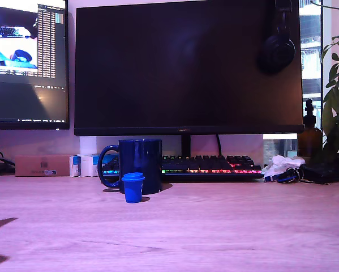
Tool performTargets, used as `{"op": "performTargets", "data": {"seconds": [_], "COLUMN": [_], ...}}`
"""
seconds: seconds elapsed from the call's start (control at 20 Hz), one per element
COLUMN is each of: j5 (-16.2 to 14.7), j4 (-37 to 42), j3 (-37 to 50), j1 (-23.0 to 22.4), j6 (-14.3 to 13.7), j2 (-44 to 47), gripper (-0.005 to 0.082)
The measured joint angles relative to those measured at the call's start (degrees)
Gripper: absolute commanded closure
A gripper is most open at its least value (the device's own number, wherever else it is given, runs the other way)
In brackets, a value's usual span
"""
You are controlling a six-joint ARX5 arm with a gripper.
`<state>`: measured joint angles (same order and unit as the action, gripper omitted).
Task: Pick up the coffee capsules on the table and drop them inside the coffee cup
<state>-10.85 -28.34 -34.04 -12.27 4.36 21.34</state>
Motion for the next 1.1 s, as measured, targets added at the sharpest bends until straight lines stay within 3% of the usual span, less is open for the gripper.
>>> {"op": "performTargets", "data": {"seconds": [0.15, 0.45, 0.8, 1.1], "j5": [0.02, 0.02, -0.24, -3.3], "j4": [6.12, 6.84, 15.45, 27.5], "j3": [0.2, 0.2, 0.72, 11.37], "j1": [0.0, 0.0, 0.0, -0.13], "j6": [-0.07, -0.07, -0.07, 1.25], "j2": [0.02, -0.24, 1.79, 1.68], "gripper": [0.0789, 0.0789, 0.0789, 0.0789]}}
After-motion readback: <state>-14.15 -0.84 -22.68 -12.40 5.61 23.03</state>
